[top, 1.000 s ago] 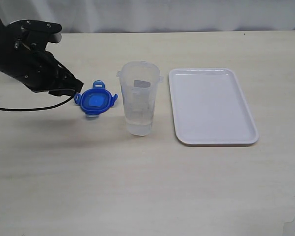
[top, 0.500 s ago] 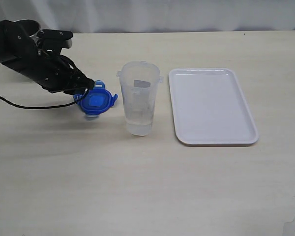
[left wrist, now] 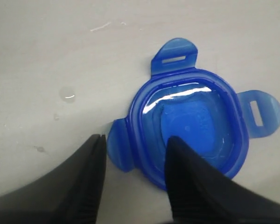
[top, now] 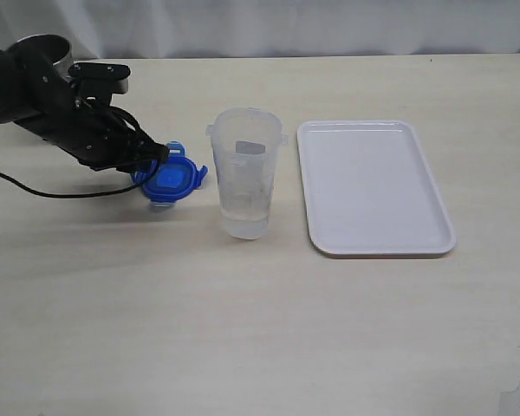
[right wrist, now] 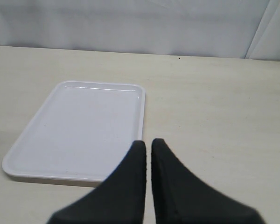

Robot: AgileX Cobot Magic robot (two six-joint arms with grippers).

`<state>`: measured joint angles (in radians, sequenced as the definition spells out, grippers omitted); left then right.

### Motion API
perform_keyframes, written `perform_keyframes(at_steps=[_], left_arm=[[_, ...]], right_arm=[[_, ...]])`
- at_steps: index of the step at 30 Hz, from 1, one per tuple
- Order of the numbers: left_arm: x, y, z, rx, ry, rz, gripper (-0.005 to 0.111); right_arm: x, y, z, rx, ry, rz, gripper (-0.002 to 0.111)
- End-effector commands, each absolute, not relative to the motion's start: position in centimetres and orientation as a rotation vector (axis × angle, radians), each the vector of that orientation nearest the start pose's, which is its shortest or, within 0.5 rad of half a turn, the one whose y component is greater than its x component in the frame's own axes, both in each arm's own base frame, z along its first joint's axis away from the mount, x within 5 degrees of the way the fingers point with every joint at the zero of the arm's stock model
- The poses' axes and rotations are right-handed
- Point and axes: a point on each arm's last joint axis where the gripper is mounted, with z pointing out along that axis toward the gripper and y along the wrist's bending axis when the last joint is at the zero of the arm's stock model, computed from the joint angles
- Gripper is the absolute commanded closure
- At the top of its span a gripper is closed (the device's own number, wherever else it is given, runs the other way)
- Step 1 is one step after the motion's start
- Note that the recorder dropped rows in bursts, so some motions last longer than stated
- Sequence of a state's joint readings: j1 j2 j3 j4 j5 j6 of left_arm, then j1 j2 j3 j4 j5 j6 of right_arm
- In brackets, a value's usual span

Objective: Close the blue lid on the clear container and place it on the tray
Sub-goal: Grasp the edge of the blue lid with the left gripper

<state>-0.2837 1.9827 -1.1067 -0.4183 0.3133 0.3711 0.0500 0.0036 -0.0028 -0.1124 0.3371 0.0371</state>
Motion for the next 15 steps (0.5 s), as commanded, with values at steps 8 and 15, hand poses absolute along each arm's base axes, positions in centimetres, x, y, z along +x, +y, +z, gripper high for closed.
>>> perform_keyframes(at_steps=[8,15], left_arm=[[37.0,-11.8,10.9,0.365,2.629,-0.24,0.068],[37.0,-11.8,10.9,0.364,2.626,-0.239,0.068]], right_arm=[[5.4,-0.1,18.3,-0.076,1.819,-0.046,0.104],[5.4,-0.1,18.3,-0.076,1.819,-0.046,0.104]])
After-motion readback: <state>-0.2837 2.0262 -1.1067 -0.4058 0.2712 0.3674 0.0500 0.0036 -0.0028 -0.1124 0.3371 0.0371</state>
